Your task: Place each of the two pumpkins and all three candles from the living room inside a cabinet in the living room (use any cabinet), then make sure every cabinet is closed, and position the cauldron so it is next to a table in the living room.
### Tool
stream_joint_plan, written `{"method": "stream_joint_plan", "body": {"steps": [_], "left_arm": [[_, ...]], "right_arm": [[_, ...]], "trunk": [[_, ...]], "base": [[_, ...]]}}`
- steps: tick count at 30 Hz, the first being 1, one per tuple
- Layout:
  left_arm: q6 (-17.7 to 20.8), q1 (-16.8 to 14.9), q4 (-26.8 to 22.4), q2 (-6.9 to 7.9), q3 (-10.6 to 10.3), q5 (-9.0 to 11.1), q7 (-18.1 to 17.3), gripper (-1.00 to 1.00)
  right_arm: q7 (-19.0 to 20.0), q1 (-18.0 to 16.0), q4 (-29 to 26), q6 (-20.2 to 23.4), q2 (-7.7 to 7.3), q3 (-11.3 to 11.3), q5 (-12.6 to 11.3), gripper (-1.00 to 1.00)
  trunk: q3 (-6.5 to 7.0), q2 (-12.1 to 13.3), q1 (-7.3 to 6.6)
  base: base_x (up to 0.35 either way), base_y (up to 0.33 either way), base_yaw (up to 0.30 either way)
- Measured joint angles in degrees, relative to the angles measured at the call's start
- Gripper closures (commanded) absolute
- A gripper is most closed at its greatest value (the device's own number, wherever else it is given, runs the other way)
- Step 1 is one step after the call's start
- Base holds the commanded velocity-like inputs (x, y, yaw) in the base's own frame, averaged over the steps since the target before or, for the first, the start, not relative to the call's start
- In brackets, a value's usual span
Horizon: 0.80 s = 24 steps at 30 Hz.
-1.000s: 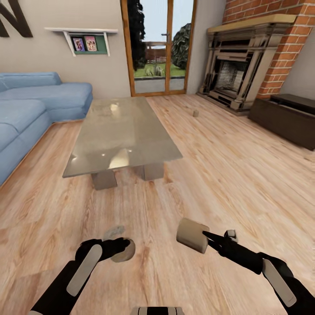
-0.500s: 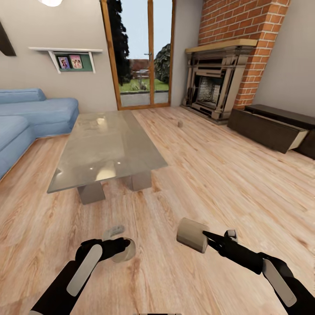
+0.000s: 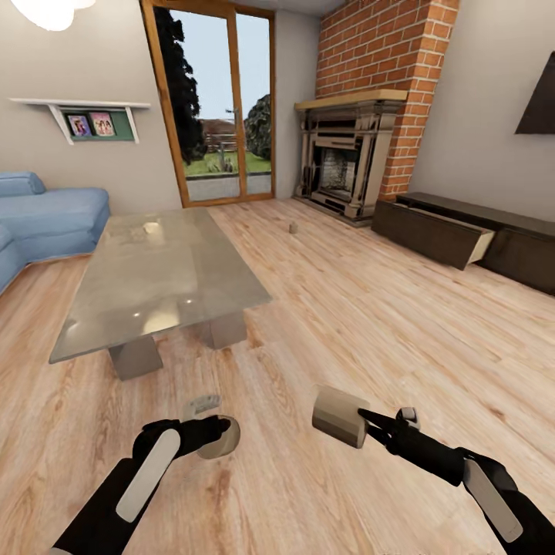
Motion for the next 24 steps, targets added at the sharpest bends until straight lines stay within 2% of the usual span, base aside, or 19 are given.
{"method": "stream_joint_plan", "body": {"steps": [6,10,24], "left_arm": [[0.00,0.03,-0.05,0.00,-0.07,0.01,0.00,1.00],[-0.01,0.06,-0.03,-0.06,-0.40,0.07,0.00,1.00],[-0.03,0.04,-0.05,-0.17,-0.86,-0.04,0.08,1.00]], "right_arm": [[-0.14,0.00,0.26,-0.01,0.03,-0.04,0.07,1.00],[-0.08,0.00,0.38,-0.02,0.01,-0.04,0.03,1.00],[0.05,0.01,1.76,-0.10,0.04,-0.04,-0.02,1.00]], "trunk": [[0.40,0.00,0.00],[0.67,0.00,-0.02],[1.62,0.00,-0.03]], "base": [[0.007,0.000,-0.214],[0.183,-0.019,-0.214],[0.230,-0.210,-0.214]]}}
